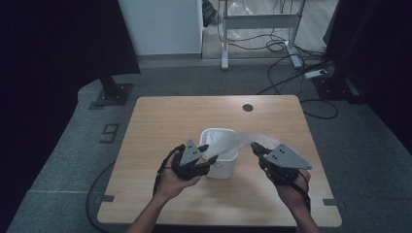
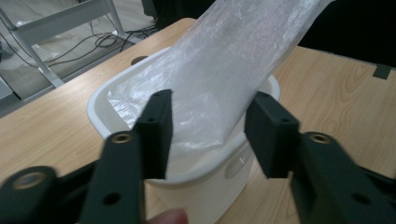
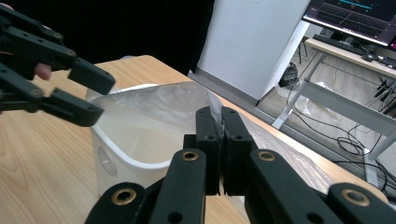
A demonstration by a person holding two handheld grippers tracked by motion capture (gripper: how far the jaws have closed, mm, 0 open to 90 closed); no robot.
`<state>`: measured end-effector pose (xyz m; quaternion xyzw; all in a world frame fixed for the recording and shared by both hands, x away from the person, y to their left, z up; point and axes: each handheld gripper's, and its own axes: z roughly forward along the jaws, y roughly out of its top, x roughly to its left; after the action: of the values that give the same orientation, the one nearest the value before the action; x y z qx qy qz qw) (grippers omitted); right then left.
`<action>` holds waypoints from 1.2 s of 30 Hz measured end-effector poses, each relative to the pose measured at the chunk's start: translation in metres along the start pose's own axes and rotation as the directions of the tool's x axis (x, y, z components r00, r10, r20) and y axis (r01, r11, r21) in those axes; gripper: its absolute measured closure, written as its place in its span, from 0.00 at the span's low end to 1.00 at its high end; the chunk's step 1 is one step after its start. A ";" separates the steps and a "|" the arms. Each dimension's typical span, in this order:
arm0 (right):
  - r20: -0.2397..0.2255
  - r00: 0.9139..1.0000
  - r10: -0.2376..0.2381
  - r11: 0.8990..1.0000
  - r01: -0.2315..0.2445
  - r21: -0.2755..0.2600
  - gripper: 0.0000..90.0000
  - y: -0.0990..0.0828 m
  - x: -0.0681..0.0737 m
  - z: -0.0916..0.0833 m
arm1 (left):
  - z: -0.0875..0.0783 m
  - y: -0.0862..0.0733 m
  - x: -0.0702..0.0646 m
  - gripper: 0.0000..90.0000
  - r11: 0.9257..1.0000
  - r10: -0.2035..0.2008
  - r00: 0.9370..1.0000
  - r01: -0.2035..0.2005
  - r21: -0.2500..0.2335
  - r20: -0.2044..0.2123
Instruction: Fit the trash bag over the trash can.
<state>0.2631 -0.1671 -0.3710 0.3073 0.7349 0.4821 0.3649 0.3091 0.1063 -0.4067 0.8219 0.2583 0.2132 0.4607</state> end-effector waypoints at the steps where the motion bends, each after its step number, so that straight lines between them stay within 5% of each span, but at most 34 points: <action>1: -0.001 1.000 0.000 1.000 0.000 -0.001 0.96 0.000 0.001 0.000 | 0.003 0.001 0.001 0.65 1.000 -0.008 1.000 0.008 0.004 0.007; 6: -0.008 1.000 -0.015 1.000 0.015 -0.014 0.96 0.005 0.005 -0.002 | 0.016 0.008 0.004 0.89 0.999 -0.018 0.995 0.014 0.040 0.100; 14: -0.020 0.999 -0.027 0.999 0.027 -0.018 0.96 0.012 0.010 0.004 | 0.028 0.013 0.004 0.88 0.997 -0.047 0.988 0.038 0.064 0.150; 15: -0.025 0.999 -0.028 1.000 0.028 -0.008 0.96 0.012 0.012 0.011 | 0.028 0.011 0.004 0.76 0.997 -0.050 0.989 0.041 0.063 0.136; 20: -0.025 1.000 -0.019 1.000 0.019 0.015 0.96 0.006 0.013 0.022 | 0.024 0.008 0.003 0.45 0.997 -0.057 0.992 0.051 0.062 0.111; 24: -0.015 1.000 -0.022 1.000 0.022 0.020 0.96 0.004 0.013 0.023 | 0.019 0.006 0.003 0.40 0.998 -0.054 0.994 0.050 0.044 0.098; 28: -0.008 1.000 -0.024 1.000 0.024 0.015 0.96 0.004 0.013 0.019 | 0.011 0.006 0.006 0.48 0.998 -0.061 0.995 0.060 0.014 0.073; 31: -0.007 1.000 -0.025 1.000 0.025 0.008 0.96 0.004 0.012 0.015 | 0.009 0.007 0.007 0.62 0.998 -0.063 0.996 0.064 -0.011 0.069; 36: -0.007 1.000 -0.028 1.000 0.028 -0.013 0.96 0.006 0.014 0.009 | 0.010 0.008 0.009 0.92 0.997 -0.073 0.988 0.077 -0.028 0.135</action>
<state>0.2638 -0.1495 -0.3711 0.2930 0.7372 0.4827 0.3711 0.3240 0.1021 -0.4033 0.8162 0.2540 0.1445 0.4984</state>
